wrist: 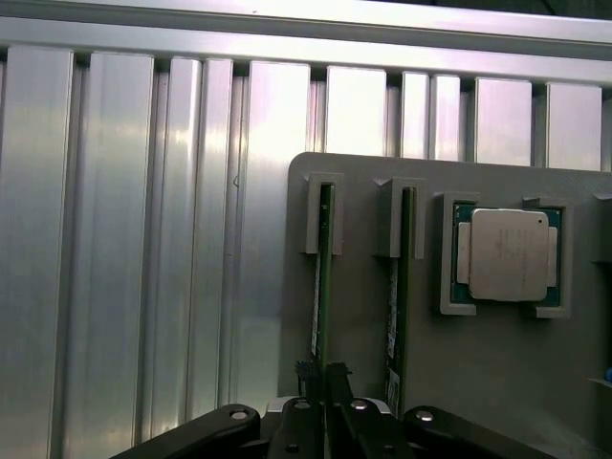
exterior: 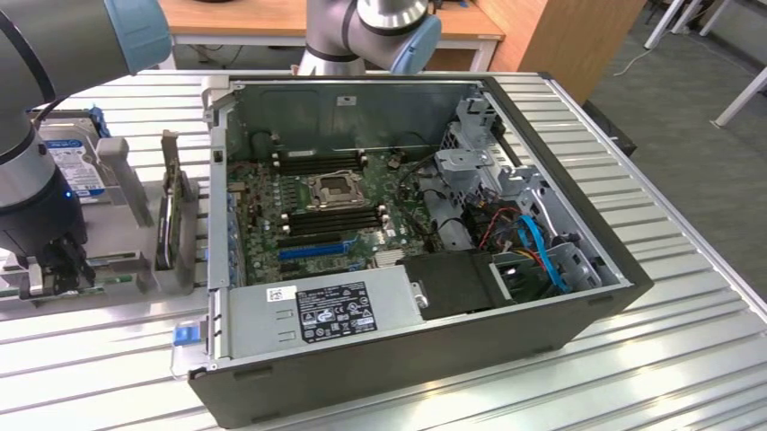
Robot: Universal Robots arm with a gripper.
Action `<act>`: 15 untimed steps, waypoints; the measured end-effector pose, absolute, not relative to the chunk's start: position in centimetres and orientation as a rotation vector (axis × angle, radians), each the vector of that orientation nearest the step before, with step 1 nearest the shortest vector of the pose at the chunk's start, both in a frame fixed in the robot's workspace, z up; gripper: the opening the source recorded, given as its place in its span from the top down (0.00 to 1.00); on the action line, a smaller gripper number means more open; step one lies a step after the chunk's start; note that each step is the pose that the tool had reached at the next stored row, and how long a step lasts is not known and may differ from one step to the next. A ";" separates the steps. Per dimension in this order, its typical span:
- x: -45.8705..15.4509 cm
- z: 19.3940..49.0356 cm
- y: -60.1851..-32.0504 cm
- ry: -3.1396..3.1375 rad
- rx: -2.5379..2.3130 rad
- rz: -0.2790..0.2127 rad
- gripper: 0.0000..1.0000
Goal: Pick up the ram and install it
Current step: 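Pick up the ram and move it above insertion slot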
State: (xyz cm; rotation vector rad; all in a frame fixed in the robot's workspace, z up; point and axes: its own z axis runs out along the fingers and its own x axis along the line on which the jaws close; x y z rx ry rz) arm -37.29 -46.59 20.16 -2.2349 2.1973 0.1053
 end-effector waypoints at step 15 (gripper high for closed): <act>-37.3 20.2 -46.7 2.197 -2.235 0.105 0.85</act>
